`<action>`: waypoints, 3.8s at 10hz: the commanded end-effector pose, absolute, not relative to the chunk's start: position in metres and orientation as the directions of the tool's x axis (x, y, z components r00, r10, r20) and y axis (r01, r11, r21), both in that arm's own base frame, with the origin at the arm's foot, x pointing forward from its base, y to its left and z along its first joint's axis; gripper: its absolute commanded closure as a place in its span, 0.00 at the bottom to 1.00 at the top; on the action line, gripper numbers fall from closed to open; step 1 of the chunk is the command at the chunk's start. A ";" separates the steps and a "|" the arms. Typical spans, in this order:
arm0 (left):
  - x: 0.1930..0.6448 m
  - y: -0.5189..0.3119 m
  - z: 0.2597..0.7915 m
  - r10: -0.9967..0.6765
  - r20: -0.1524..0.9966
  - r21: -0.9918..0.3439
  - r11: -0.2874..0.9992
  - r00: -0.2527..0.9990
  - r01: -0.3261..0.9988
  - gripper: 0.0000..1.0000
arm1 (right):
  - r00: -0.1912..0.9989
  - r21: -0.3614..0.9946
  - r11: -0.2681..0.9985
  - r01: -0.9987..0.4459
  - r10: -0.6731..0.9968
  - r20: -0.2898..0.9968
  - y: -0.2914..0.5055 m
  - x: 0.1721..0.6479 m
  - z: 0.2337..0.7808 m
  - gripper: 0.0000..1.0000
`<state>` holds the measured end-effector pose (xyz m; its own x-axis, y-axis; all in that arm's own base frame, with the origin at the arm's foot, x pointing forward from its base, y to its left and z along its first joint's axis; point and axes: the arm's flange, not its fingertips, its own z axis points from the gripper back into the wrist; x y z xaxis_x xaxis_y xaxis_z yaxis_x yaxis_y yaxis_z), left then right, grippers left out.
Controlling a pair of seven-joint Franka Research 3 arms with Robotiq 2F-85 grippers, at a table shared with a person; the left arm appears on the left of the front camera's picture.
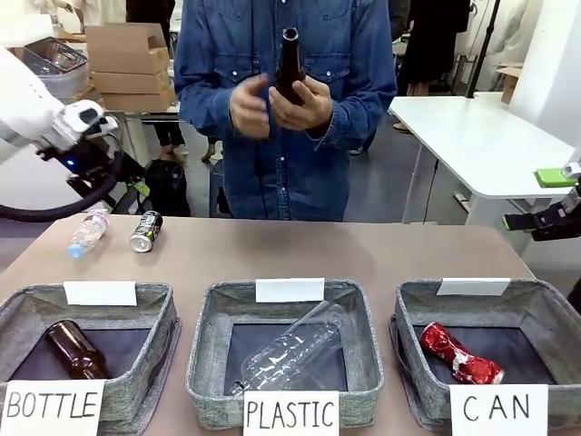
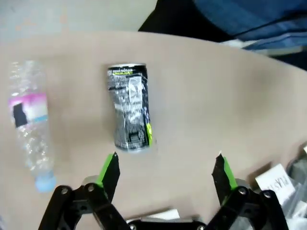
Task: Sort the can waste into the basket.
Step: Pick up the can waste from the table and place it in the right Fabric basket.
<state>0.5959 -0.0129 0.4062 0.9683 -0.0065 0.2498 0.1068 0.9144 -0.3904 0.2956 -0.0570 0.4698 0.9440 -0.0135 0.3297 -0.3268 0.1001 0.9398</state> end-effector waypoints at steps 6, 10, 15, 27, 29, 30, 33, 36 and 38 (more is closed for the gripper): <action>0.423 0.098 0.523 -0.088 0.273 -0.722 0.639 0.958 0.265 0.00 | 0.935 0.931 0.097 -0.352 -0.006 0.354 -0.058 0.297 0.471 0.00; 0.429 0.073 0.484 0.033 0.248 -0.648 0.749 0.968 0.141 0.00 | 0.935 0.931 0.097 -0.352 -0.006 0.354 -0.058 0.297 0.471 0.00; 0.380 0.218 0.530 0.358 0.256 -0.781 0.624 0.898 -0.026 0.00 | 0.935 0.931 0.097 -0.352 -0.006 0.354 -0.058 0.297 0.471 0.00; 0.332 0.246 0.506 0.355 0.219 -0.703 0.703 0.909 -0.106 0.00 | 0.935 0.931 0.097 -0.352 -0.006 0.354 -0.058 0.297 0.471 0.00; 0.326 0.239 0.499 0.379 0.235 -0.717 0.689 0.895 -0.103 0.00 | 0.935 0.931 0.097 -0.352 -0.006 0.354 -0.058 0.297 0.471 0.00; 0.344 0.216 0.500 0.365 0.250 -0.684 0.722 0.897 -0.104 0.00 | 0.935 0.931 0.097 -0.352 -0.006 0.354 -0.058 0.297 0.471 0.00; 0.442 0.119 0.464 0.163 0.273 -0.425 0.904 0.948 -0.033 0.00 | 0.935 0.931 0.097 -0.352 -0.006 0.354 -0.058 0.297 0.471 0.00; 0.543 0.015 0.450 0.091 0.300 -0.208 0.978 0.949 -0.028 0.00 | 0.935 0.931 0.097 -0.352 -0.006 0.354 -0.058 0.297 0.471 0.00; 0.583 -0.032 0.424 0.097 0.362 -0.054 0.995 0.927 -0.083 0.00 | 0.935 0.931 0.097 -0.352 -0.006 0.354 -0.058 0.297 0.471 0.00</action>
<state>0.5702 -0.0326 0.4250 0.9230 0.0605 0.3799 -0.0076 0.9902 -0.1394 0.2959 -0.0568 0.4698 0.9442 -0.0114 0.3293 -0.3264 0.1034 0.9396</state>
